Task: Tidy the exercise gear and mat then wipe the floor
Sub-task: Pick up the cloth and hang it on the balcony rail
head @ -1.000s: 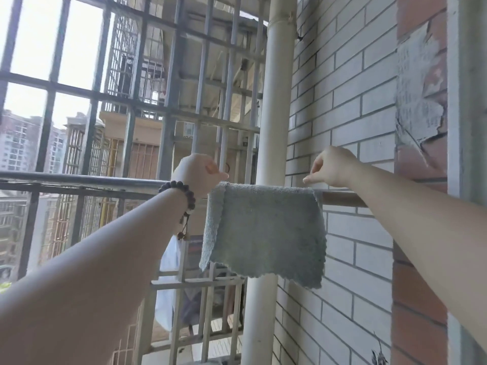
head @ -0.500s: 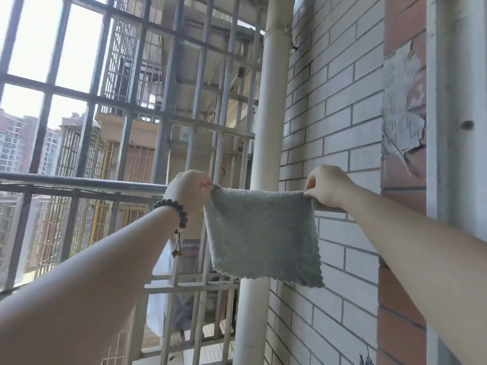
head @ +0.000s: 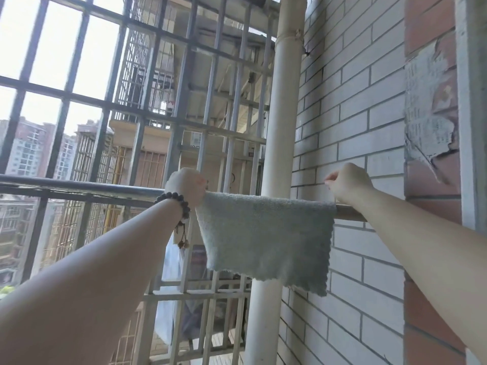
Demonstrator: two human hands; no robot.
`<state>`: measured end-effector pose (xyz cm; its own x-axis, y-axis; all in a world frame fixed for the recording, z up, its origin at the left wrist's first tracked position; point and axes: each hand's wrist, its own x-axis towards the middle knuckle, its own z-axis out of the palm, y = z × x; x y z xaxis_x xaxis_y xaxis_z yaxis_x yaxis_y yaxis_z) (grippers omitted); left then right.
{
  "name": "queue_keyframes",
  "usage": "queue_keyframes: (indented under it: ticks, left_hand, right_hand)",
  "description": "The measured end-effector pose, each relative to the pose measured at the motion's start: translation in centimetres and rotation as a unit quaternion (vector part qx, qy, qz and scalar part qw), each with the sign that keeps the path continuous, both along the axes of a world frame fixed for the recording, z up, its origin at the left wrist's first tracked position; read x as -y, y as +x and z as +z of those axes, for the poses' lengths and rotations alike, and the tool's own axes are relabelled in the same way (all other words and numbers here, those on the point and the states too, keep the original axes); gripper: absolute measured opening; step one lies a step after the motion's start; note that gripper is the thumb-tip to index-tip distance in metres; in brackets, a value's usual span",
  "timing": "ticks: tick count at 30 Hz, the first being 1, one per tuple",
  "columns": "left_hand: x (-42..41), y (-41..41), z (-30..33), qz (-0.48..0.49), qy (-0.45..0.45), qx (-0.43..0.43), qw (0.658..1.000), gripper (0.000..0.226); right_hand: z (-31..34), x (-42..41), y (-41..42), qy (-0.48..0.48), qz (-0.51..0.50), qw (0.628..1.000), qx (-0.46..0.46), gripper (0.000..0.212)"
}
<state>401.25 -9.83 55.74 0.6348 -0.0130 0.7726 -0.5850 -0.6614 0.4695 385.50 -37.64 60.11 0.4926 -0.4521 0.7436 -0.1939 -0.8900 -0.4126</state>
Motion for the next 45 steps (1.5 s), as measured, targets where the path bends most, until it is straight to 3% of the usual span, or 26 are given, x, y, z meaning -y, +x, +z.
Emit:
queue_keyframes:
  ticks: [3, 7, 15, 20, 28, 33, 37, 45]
  left_hand:
    - [0.2, -0.8, -0.4, -0.092, 0.072, 0.033, 0.993, 0.02]
    - [0.1, -0.4, -0.5, -0.12, 0.086, 0.03, 0.989, 0.018]
    - [0.6, 0.1, 0.3, -0.073, 0.086, 0.028, 0.993, 0.015]
    - [1.0, 0.2, 1.5, -0.021, 0.062, 0.026, 0.997, 0.016]
    - [0.2, -0.2, 1.5, -0.109, 0.155, -0.021, 0.982, 0.02]
    - [0.9, -0.3, 1.7, -0.065, 0.156, 0.004, 0.986, 0.02]
    - [1.7, -0.7, 2.4, -0.036, 0.07, 0.014, 0.997, 0.014]
    - [0.8, -2.3, 2.6, -0.114, 0.2, -0.042, 0.972, 0.024]
  right_hand:
    - [-0.3, -0.6, -1.0, -0.072, 0.065, 0.992, -0.076, 0.014]
    - [-0.2, -0.5, -2.2, -0.112, 0.064, 0.979, -0.159, 0.009]
    - [-0.6, -0.6, -1.9, -0.158, 0.044, 0.973, -0.162, 0.013]
    - [-0.1, -0.5, -0.5, -0.14, 0.007, 0.985, -0.101, 0.013]
    - [-0.3, -0.9, -1.6, -0.133, 0.093, 0.968, -0.191, 0.011]
    - [-0.5, -1.2, -0.9, -0.154, 0.07, 0.976, -0.14, 0.012]
    - [-0.4, -1.0, -0.3, -0.132, 0.036, 0.989, -0.06, 0.014]
    - [-0.3, -0.9, -2.0, -0.132, 0.09, 0.97, -0.185, 0.01]
